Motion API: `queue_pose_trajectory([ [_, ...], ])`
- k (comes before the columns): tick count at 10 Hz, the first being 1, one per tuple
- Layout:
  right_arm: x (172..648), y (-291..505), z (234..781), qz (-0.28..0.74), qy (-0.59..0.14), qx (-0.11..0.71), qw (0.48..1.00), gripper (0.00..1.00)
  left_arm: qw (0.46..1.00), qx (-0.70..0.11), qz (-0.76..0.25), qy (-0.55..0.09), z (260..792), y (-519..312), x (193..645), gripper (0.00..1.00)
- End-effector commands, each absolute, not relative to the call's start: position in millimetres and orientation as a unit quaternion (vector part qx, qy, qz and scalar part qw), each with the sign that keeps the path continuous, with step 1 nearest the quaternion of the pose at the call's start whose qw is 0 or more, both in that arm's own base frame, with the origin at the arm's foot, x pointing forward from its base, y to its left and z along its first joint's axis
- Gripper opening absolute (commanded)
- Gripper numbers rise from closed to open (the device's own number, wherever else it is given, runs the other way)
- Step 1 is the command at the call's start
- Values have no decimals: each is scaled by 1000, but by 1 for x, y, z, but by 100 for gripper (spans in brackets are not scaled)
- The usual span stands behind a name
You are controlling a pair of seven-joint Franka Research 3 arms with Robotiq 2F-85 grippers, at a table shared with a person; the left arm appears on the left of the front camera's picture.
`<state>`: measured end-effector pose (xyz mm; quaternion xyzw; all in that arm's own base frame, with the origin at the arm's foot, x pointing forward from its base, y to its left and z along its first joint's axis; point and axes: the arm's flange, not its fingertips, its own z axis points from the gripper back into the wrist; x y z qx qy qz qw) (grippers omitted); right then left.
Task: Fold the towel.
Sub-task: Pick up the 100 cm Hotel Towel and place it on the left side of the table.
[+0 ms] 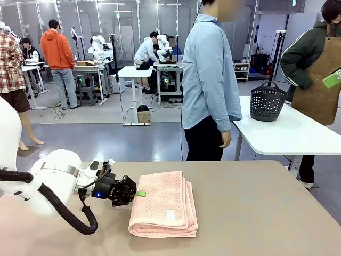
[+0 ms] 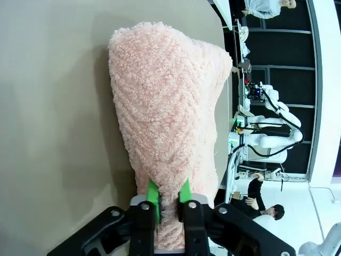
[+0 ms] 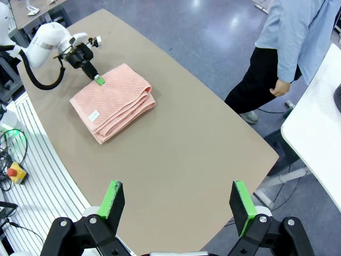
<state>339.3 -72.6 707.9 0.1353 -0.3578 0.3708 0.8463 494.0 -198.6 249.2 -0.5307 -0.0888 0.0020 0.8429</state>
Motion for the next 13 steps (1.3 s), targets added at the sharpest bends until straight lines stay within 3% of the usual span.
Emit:
queue_pose_trajectory([
  [1, 340, -72, 710, 362, -356, 134, 851, 100, 834, -540, -8, -112, 245, -204, 497, 0],
  [11, 340, -72, 710, 362, -356, 134, 851, 100, 843, -530, -5, -93, 249, -199, 494, 0],
  [12, 340, -72, 710, 362, -356, 134, 851, 100, 842, -532, -6, -90, 248, -198, 494, 11],
  [13, 340, -72, 710, 362, -356, 134, 851, 100, 842, -531, -14, -91, 256, -191, 493, 11],
])
